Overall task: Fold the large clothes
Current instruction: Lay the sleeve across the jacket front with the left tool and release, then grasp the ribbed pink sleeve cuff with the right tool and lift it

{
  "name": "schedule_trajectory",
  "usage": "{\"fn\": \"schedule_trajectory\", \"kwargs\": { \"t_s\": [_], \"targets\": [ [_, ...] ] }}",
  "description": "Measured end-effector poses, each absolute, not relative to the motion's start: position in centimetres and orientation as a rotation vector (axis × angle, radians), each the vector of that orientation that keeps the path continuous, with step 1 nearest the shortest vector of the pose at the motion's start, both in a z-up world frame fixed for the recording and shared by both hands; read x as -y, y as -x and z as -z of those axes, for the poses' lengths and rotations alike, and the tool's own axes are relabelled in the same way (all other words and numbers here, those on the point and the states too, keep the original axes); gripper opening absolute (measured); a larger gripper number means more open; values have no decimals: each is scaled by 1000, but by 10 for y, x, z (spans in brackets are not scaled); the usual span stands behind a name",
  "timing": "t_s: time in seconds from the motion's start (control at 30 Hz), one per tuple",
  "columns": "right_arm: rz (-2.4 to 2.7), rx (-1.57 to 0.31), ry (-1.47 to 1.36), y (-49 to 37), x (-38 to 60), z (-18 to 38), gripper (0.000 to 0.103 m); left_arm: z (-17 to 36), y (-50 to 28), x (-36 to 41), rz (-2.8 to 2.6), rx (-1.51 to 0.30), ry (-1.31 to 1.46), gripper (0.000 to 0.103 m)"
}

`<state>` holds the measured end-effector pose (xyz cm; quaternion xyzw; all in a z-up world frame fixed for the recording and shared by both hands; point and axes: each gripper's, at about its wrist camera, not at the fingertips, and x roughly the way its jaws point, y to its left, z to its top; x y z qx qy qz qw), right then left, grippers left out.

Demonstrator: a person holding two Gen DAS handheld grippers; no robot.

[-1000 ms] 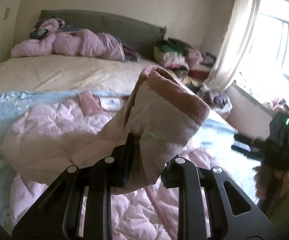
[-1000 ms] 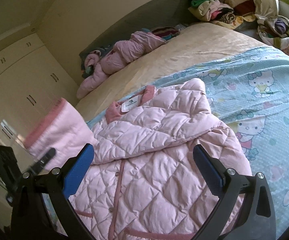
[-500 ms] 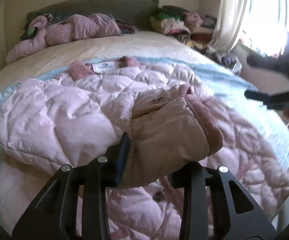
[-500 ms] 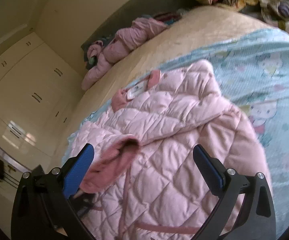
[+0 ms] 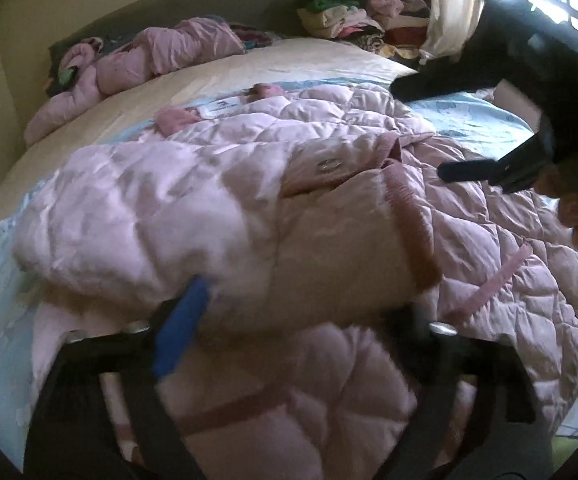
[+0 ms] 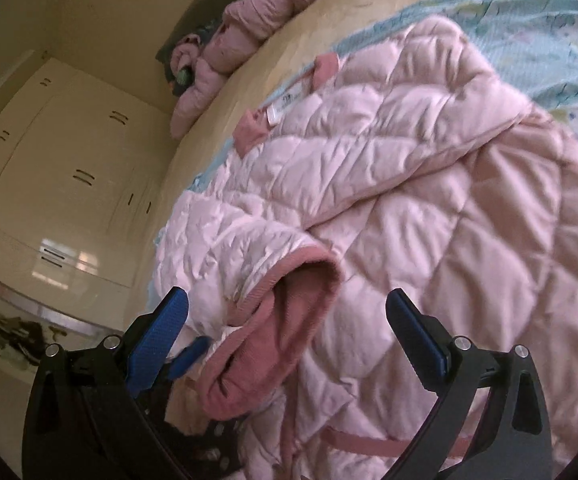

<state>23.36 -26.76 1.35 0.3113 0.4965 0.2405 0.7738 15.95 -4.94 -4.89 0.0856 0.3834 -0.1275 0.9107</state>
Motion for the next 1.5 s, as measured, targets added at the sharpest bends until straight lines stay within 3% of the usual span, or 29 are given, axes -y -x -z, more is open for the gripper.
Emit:
{"fn": "schedule_trajectory", "kwargs": {
  "t_s": [0.4, 0.5, 0.57, 0.6, 0.67, 0.73, 1.2, 1.5],
  "targets": [
    [-468, -1131, -753, -248, 243, 16, 98, 16, -140, -40, 158, -732, 52, 93],
    [-461, -1112, -713, -249, 238, 17, 80, 8, -139, -69, 90, -709, 110, 93],
    [-448, -1095, -680, -251, 237, 19, 54, 4, -139, -90, 46, -694, 156, 93],
    [-464, -1075, -691, -253, 238, 19, 48, 1, -138, -102, 17, -679, 185, 93],
    [-502, -1038, -681, -255, 237, 15, 26, -2, -135, -122, -46, -647, 221, 93],
    [-539, -982, -596, -257, 228, -3, 18, -3, -135, -138, -87, -640, 255, 93],
    [-709, -576, -260, -295, 204, -173, 13, -33, -151, -194, -185, -595, 360, 93],
    [-580, -576, -203, -322, 235, -167, 12, -53, -211, -199, -154, -617, 357, 93]
  ]
}}
